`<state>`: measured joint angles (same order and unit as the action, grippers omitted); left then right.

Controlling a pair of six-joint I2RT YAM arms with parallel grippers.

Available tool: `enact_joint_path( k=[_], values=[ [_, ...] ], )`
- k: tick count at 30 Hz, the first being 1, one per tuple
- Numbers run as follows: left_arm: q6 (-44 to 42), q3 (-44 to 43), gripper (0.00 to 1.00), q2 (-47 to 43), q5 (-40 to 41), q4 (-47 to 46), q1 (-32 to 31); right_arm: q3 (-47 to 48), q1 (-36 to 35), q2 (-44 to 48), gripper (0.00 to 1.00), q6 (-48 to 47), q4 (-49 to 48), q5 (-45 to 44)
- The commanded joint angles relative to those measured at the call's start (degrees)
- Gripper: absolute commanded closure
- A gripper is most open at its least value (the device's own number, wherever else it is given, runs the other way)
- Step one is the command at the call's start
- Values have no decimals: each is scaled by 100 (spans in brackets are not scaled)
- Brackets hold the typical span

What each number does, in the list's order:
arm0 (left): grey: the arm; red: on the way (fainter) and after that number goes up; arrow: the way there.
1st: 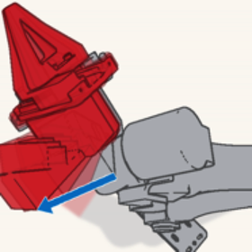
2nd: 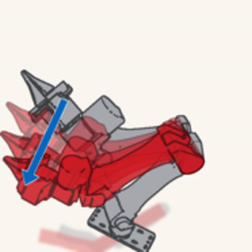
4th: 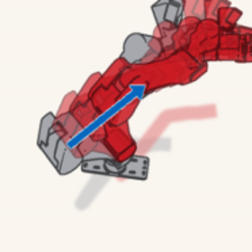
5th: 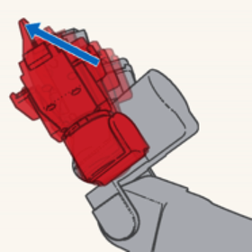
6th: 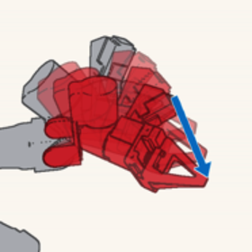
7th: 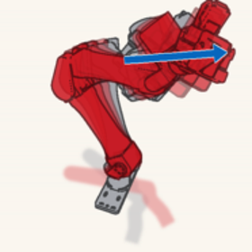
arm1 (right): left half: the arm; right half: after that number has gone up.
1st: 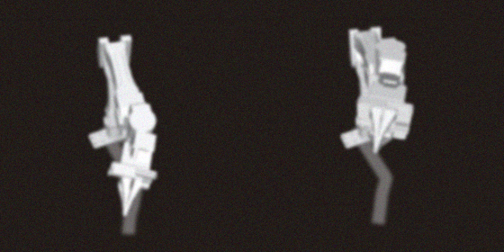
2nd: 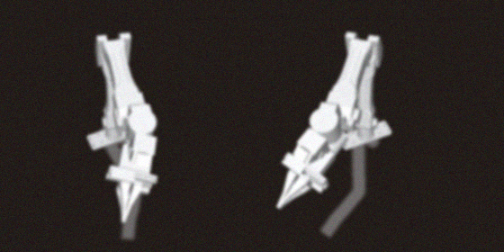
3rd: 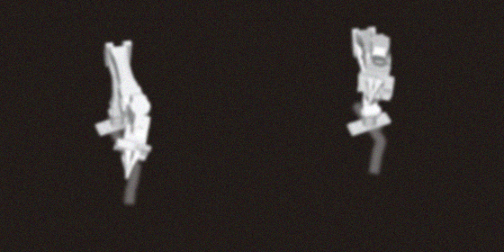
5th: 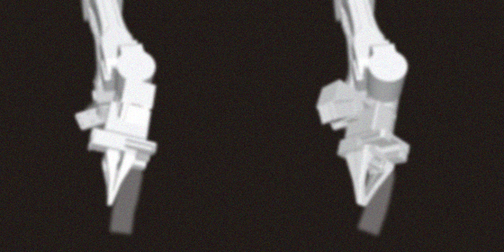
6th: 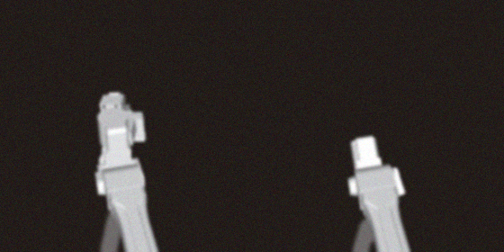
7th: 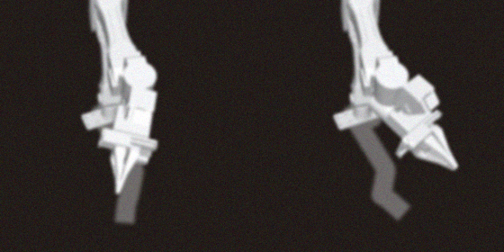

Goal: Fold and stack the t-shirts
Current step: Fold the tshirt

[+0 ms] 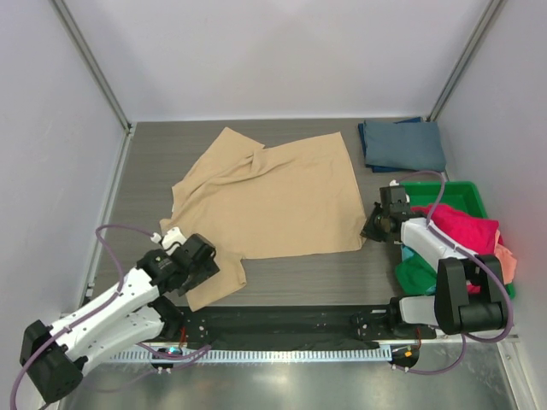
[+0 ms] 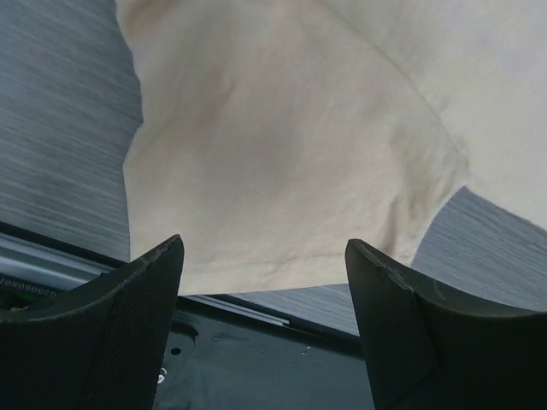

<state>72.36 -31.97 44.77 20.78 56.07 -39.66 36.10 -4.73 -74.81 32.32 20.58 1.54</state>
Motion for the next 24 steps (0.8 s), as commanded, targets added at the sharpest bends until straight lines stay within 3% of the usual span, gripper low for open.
enact_joint_path(
  k=[1,6,13,22,24],
  values=[
    [902,269,23,163,191,378,-357,-24,16,124,99,82,-133,57],
    [1360,524,25,-135,-20,562,-990,12,16,-7,99,3,-168,40],
    [1333,964,21,-426,-232,308,-1088,29,25,-157,99,38,-273,101],
    [1193,797,14,285,-355,-44,-1096,73,16,-306,99,38,-353,118],
    [1149,893,15,514,-608,-499,-1096,90,25,-385,99,56,-379,171]
  ],
)
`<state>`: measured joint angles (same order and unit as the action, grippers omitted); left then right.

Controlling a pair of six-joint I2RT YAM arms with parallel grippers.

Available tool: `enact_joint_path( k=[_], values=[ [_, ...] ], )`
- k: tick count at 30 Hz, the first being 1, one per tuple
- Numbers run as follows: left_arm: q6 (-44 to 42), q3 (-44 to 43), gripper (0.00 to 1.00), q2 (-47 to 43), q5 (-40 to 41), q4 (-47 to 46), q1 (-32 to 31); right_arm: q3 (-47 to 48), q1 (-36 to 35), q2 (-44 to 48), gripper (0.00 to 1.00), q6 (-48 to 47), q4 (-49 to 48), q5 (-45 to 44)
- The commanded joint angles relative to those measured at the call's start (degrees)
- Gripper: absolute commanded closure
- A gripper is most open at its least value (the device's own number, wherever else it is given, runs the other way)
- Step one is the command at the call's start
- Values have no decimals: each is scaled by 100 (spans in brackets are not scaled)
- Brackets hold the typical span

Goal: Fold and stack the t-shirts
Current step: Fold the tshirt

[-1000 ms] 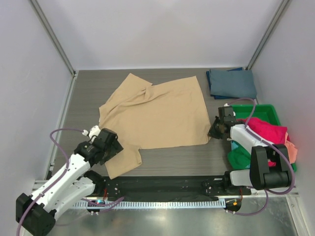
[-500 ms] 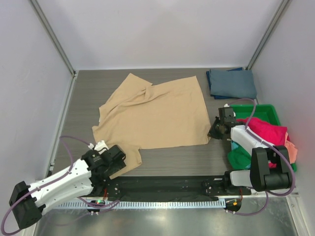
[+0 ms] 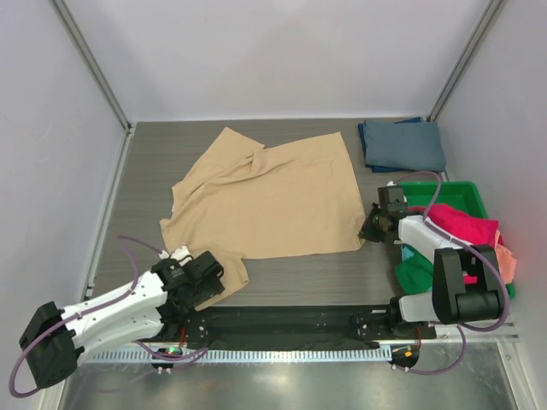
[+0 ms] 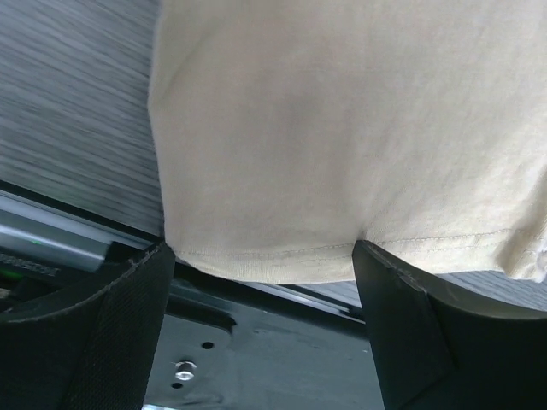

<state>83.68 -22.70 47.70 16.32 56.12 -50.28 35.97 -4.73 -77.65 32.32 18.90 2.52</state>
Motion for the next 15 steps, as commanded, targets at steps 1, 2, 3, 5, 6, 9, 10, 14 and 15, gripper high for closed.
enact_joint_path(
  k=[1,2,3,5,6,9,10,14,15],
  values=[
    [17,37,16,309,-242,-697,-34,112,25,-119,99,47,-220,64],
    [34,98,16,466,-304,-934,-34,130,16,-128,99,21,-211,64],
    [43,99,17,572,-296,-979,-34,139,25,-119,99,12,-211,47],
    [0,82,20,739,-217,-1032,-34,130,16,-110,99,3,-211,20],
    [-1,90,22,758,-190,-1059,-26,130,16,-110,99,-6,-220,20],
    [-1,117,39,758,-59,-1164,-34,139,34,-137,99,-6,-220,20],
    [-1,99,46,732,-15,-1182,-34,130,42,-137,99,-6,-220,20],
    [-123,-85,54,556,117,-1016,-26,86,34,-23,99,29,-193,73],
    [-141,-234,60,521,135,-954,-34,86,42,12,99,47,-185,73]
  ],
)
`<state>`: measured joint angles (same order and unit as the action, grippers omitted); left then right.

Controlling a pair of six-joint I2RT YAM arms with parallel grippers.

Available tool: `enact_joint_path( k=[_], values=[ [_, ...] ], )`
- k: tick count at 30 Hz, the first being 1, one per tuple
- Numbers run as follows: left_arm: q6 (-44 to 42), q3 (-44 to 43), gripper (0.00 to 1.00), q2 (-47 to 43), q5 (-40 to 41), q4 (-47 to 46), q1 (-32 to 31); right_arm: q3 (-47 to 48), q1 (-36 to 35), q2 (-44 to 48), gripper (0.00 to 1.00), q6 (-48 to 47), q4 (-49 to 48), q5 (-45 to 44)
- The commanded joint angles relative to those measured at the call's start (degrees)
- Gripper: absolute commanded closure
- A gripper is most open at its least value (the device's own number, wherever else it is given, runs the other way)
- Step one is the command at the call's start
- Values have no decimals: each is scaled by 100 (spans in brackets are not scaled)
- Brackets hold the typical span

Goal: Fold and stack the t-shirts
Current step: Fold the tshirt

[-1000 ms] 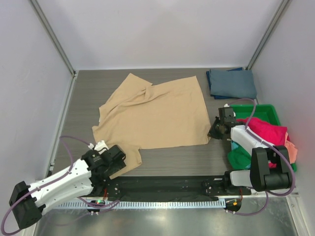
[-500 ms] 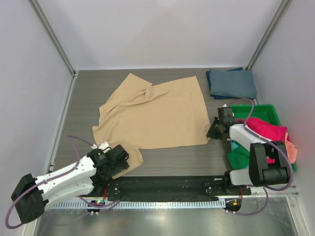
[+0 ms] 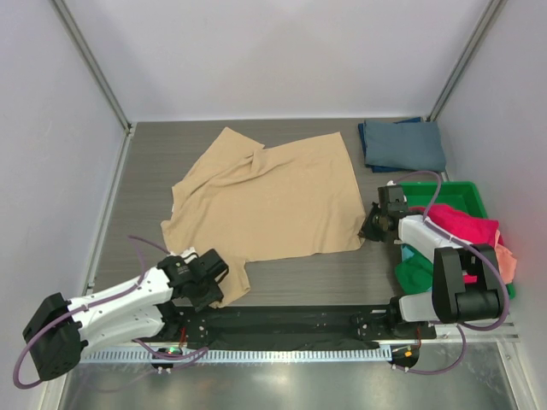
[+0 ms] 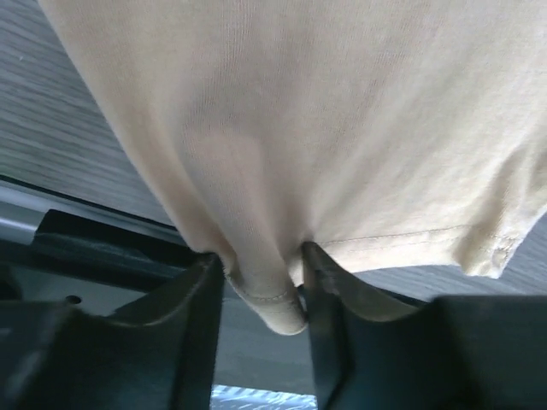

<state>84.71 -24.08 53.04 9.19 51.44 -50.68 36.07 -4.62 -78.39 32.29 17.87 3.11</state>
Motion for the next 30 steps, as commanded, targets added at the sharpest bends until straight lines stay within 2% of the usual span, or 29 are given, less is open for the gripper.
enact_joint_path(
  k=[1,4,5,8,20,30],
  values=[
    [-270,-167,62,-91,874,-321,5,58,23,131,99,92,-56,14],
    [-341,-448,79,-284,944,40,5,-30,32,490,99,206,50,23],
    [-349,-510,89,-355,962,129,5,-100,40,735,99,259,111,31],
    [-402,-791,99,-636,1006,480,5,-241,23,1350,99,426,321,-4],
    [-868,-2188,100,-1111,1181,1728,5,-31,23,3425,99,936,1842,-250],
    [-1246,-2874,100,-1384,988,2432,14,356,32,4815,99,1323,3055,-636]
  ],
)
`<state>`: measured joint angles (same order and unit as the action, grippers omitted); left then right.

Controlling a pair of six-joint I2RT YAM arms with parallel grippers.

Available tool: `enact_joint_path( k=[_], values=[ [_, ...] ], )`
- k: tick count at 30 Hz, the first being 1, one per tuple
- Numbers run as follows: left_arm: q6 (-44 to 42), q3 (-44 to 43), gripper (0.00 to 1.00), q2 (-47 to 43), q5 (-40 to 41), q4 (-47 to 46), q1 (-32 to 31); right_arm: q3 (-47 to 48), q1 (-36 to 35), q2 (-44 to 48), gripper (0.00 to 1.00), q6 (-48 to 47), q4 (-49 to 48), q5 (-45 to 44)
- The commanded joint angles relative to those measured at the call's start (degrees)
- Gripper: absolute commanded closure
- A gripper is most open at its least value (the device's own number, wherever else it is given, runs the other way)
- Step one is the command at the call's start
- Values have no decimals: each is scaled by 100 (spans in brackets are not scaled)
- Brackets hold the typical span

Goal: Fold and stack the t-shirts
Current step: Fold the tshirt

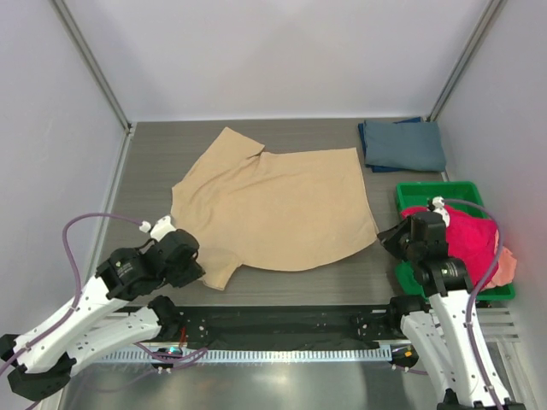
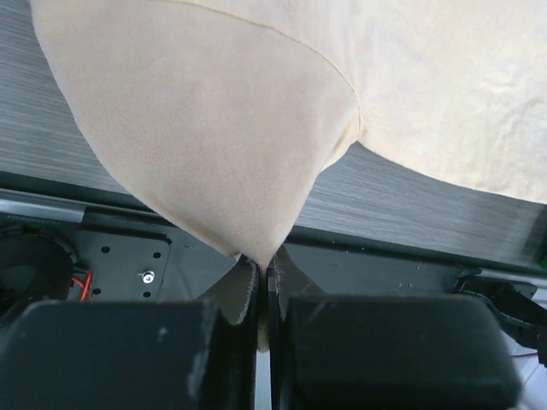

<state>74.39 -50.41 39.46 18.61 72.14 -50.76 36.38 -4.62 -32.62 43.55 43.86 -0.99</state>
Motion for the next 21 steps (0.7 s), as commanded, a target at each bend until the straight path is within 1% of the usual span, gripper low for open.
enact_joint_path(
  k=[1,3,6,7,10,12,13,15,16,17,19,20,21],
  values=[
    [-249,-337,100,-9,11,406,14,404,23,291,99,233,588,-234],
    [-380,-416,100,-9,-68,432,14,501,23,440,99,250,703,-191],
    [-617,-627,100,44,37,477,14,633,23,537,99,250,861,-138],
    [-714,-741,97,87,72,459,14,651,23,538,99,259,888,-120],
    [-1205,-970,95,482,239,327,31,607,23,362,99,224,757,-15],
    [-1514,-1224,95,939,344,161,49,598,23,160,99,172,634,20],
    [-1837,-1330,95,1097,432,117,101,624,32,-49,99,163,485,20],
    [-2277,-1629,96,1579,320,-137,495,651,23,-261,99,136,265,29],
    [-2480,-1725,98,1747,49,-252,697,703,23,-541,99,136,46,20],
    [-2926,-1778,100,1880,-145,-375,1160,739,23,-691,99,128,-69,20],
    [-3289,-1954,100,2249,-436,-735,1637,887,23,-1043,99,110,-376,-67],
    [-3665,-2016,100,2372,-646,-902,2023,940,23,-1427,99,101,-473,-102],
    [-3799,-2199,100,2695,-683,-956,2183,993,23,-1614,99,92,-570,-164]
  ],
)
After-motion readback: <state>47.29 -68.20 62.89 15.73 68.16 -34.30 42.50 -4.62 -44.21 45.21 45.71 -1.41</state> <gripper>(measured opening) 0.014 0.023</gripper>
